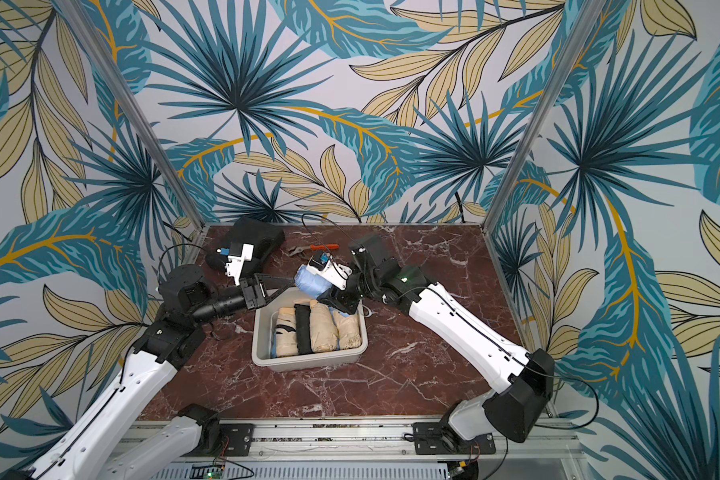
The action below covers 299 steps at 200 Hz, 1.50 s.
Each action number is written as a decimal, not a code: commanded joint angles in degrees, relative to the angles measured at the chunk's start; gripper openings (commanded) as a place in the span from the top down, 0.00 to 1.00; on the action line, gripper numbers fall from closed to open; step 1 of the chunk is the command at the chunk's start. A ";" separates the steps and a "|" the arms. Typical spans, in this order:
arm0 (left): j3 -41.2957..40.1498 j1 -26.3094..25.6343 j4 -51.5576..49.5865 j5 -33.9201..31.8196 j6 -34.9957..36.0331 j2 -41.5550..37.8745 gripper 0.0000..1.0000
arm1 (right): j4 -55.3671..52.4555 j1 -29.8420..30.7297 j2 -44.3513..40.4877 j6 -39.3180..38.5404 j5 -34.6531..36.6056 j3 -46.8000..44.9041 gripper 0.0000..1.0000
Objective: Put the umbrella into the storage box
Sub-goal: Move the storage box to the center of the board.
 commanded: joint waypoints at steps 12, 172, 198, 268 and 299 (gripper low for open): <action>-0.70 -0.19 4.37 0.90 -2.29 1.51 0.06 | 1.09 1.93 1.53 -0.72 -2.55 4.03 0.63; 7.38 -0.18 -13.30 -4.12 8.75 6.48 0.86 | -3.37 4.08 6.59 6.94 6.56 12.15 0.49; 5.98 -0.16 -6.93 -5.88 4.07 6.47 0.93 | -3.20 4.08 3.12 13.30 11.75 10.59 0.23; -5.49 -0.08 22.17 -23.24 -16.13 5.67 1.00 | 22.45 4.08 -13.37 49.21 18.32 -12.01 0.16; -10.29 0.03 31.47 -28.21 -21.92 5.29 1.00 | 37.40 4.34 -12.24 68.59 12.92 -19.05 0.18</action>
